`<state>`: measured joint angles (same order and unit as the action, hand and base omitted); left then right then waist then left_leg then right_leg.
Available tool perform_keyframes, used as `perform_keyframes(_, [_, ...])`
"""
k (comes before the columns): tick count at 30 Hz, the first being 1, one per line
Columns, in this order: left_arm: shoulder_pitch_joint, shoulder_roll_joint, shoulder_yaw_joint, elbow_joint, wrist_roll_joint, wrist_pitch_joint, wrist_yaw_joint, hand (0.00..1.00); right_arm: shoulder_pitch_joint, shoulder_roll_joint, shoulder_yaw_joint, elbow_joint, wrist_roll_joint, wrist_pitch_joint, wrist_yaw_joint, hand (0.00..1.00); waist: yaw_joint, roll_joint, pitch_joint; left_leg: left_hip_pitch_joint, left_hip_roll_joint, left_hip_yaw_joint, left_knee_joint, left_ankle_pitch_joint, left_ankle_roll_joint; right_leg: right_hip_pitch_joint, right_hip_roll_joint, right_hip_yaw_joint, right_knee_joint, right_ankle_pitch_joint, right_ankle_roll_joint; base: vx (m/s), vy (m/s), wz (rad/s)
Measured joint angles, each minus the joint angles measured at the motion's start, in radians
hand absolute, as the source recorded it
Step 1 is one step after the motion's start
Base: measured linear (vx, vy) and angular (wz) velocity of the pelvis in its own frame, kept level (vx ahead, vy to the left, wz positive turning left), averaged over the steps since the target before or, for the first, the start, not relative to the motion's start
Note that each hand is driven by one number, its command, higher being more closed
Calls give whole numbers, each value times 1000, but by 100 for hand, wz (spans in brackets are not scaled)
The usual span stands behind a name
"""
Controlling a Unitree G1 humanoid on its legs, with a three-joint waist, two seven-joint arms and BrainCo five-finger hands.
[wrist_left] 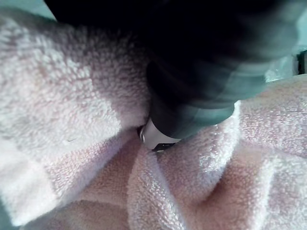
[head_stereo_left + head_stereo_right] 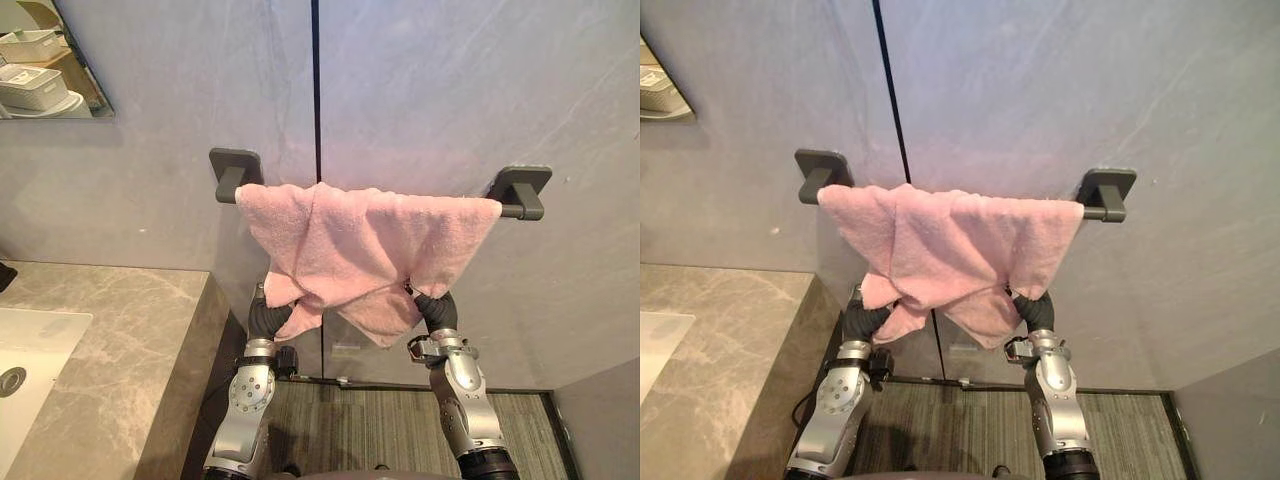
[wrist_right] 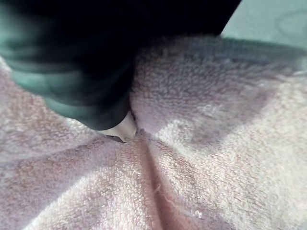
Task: Organize washtable
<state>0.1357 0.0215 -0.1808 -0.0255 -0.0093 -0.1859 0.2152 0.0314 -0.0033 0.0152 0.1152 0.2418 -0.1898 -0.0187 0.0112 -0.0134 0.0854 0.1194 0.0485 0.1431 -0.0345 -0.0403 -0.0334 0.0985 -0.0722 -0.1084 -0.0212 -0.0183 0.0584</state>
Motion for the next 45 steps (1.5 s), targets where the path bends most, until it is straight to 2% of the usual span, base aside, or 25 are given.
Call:
perform_keyframes(7, [1, -7, -1, 15, -65, 0, -19, 100, 3, 7, -10, 0, -1, 0, 0, 100, -2, 10, 5, 0, 0, 1, 0, 0, 0, 0, 0, 2, 0, 0, 1, 0, 0, 0])
perform_keyframes(14, [2, -15, -1, 146, -137, 3, -21, 100, 17, 14, -10, 9, -42, -10, 1, 100, -1, 12, 4, 1, 0, 1, 0, 0, 0, 1, 1, 0, 1, -1, 1, 0, 0, 0])
perform_keyframes(22, [1, -15, -1, 255, -138, 4, -41, 100, 10, 21, -10, 65, -111, -33, 1, 100, 1, 29, -11, 6, 0, -3, -1, 1, -1, 2, 2, -3, 0, -1, 1, 0, 0, 0])
perform_keyframes(28, [-5, -15, 0, 293, -138, -3, -42, 100, -5, 28, -14, 98, -159, -40, -6, 100, 0, 26, -14, 20, 2, -8, -33, 19, -7, 3, 5, -11, -2, -1, 1, -9, -7, 2])
perform_keyframes(29, [-6, -15, 0, 296, -138, -6, -42, 0, -4, 32, -18, 103, -166, -41, -9, 100, 0, 23, -15, 22, 2, -8, -36, 21, -7, 4, 5, -14, -3, -1, 1, 0, 0, 0])
perform_keyframes(30, [-7, -15, 2, 311, -138, -9, -41, 0, -4, 38, -22, 107, -174, -41, -24, 100, 0, 20, -17, 22, 2, -8, -36, 21, -7, 5, 5, -18, -4, -1, 1, 0, 0, 0])
perform_keyframes(31, [-9, -15, 2, 318, -138, -8, -41, 0, -5, 39, -26, 108, -175, -41, -28, 0, 0, 18, -18, 22, 1, -9, -37, 21, -7, 5, 5, -18, -5, -1, 1, 0, 0, 0])
perform_keyframes(35, [-9, -14, 19, 331, -138, -9, -39, 0, -5, 43, -57, 136, -196, -41, -61, 0, -1, 8, -22, 22, 1, -13, -38, 21, -7, 11, 5, -23, -14, 0, 0, -9, -11, 3])
perform_keyframes(41, [-6, -7, 36, 331, -138, -6, -31, 0, 5, 44, -97, 169, -204, -39, -96, 0, -2, 9, -20, 29, 1, -13, -47, 21, -7, 20, 7, -23, -27, 1, -1, 0, 0, 0])
perform_keyframes(45, [-1, -5, 44, 335, -139, 13, -14, 0, 23, 44, -102, 178, -204, -21, -115, 0, -3, 8, -19, 30, 1, -7, -56, 20, -8, 20, 8, -22, -36, 2, -2, -1, -14, -3])
